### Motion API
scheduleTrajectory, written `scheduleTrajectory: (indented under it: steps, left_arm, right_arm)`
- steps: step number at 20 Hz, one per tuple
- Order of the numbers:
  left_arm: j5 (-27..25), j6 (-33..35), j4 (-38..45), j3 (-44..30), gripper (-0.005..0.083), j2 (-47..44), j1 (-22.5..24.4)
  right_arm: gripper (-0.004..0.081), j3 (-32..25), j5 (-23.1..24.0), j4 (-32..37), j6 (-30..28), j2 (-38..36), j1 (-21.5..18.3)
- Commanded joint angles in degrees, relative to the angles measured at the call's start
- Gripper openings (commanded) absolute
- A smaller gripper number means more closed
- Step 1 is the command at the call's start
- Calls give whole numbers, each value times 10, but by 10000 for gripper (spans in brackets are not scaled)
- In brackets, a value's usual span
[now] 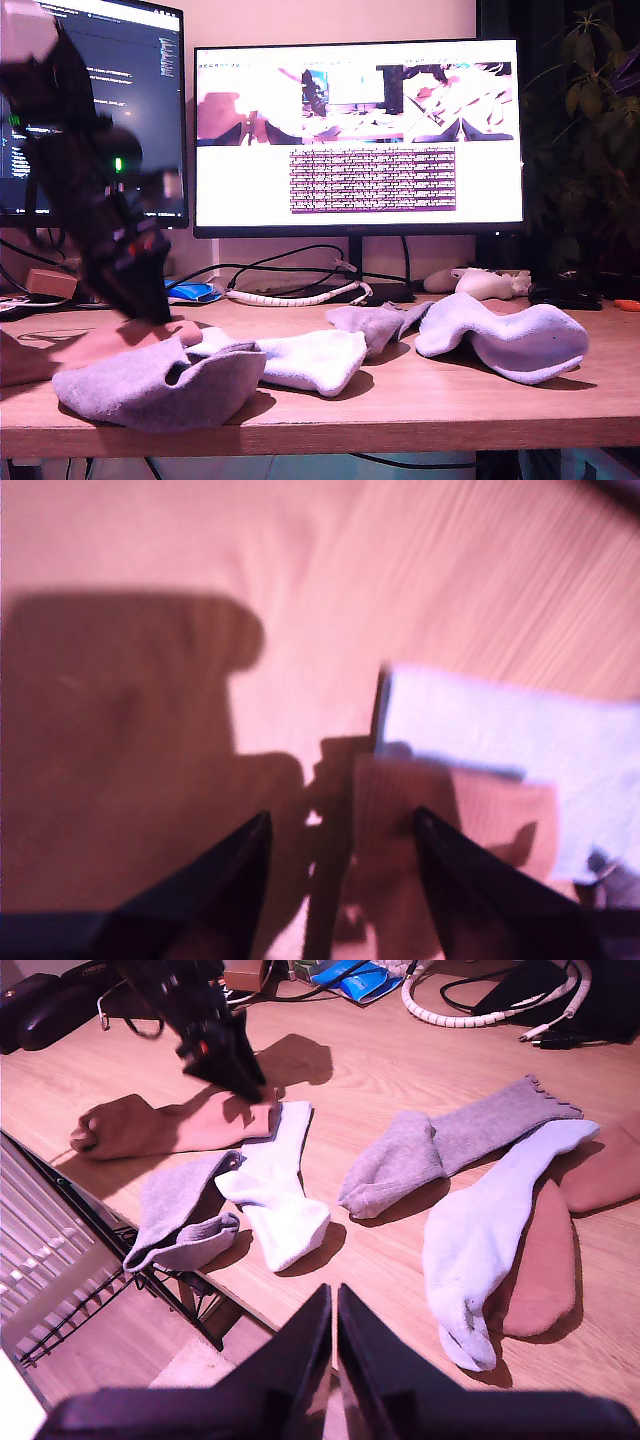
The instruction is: Pair up the socks based on colour and pattern, by placing them on top of one another
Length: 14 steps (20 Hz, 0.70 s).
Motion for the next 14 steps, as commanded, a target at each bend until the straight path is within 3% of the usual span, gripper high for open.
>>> scheduleTrajectory:
  steps: [1,4,5,8,10,11,14]
  left_arm:
    - [4,3,0,0,367,19,-2]
    - [10,3,-7,3,43,19,-2]
    - [10,-2,-18,9,-24,19,-2]
    - [54,-72,-16,16,-20,19,-3]
    - [107,-168,4,16,-20,19,-3]
    - [117,-172,23,16,-20,19,-5]
    - [115,-330,92,16,-20,19,-8]
  right_arm:
    - [-13,-11,-2,5,-1,0,3]
    - [-13,-11,0,6,-2,0,3]
    - [-13,-11,0,6,-3,0,3]
    - [-13,-11,1,8,-4,0,3]
    - [-13,-11,1,7,-4,0,3]
    - [-13,-11,1,7,-4,0,3]
    - [-13,-11,1,8,-4,0,3]
